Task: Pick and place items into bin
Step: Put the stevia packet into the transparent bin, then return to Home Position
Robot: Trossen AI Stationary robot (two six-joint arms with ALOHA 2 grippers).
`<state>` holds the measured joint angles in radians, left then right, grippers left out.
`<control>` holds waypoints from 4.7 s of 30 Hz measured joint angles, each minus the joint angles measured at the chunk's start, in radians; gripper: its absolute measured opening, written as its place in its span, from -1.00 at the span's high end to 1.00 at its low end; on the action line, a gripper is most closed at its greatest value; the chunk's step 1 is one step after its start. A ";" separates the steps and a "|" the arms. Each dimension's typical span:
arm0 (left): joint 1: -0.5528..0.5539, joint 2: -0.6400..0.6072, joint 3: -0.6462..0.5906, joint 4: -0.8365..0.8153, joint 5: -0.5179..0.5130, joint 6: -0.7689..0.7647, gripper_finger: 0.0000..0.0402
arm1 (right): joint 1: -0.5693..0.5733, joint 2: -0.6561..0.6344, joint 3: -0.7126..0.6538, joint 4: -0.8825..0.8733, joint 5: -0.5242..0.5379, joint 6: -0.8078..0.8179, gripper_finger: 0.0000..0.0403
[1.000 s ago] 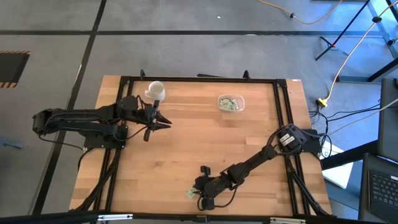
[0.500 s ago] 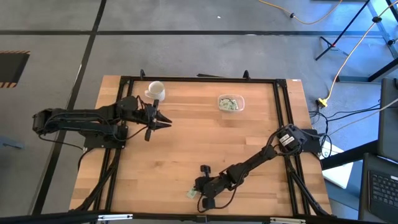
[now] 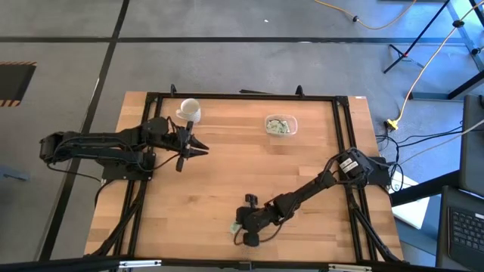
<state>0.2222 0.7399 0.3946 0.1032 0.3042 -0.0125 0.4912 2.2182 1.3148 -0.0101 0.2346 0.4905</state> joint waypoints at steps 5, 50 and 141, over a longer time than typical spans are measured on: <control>0.000 0.000 0.000 -0.010 0.000 0.000 0.65 | -0.010 -0.002 0.000 -0.001 -0.050 -0.068 0.73; 0.000 0.000 0.000 -0.011 0.011 0.027 0.65 | -0.020 0.008 0.080 -0.105 0.015 -0.284 0.56; 0.070 -0.470 0.000 -0.363 -0.113 0.052 0.67 | -0.980 -0.696 -0.543 -0.192 0.004 -0.265 0.58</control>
<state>0.2920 0.2703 0.3950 -0.2596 0.1917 0.0395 -0.4891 1.5223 0.7721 -0.2026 0.2390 0.2257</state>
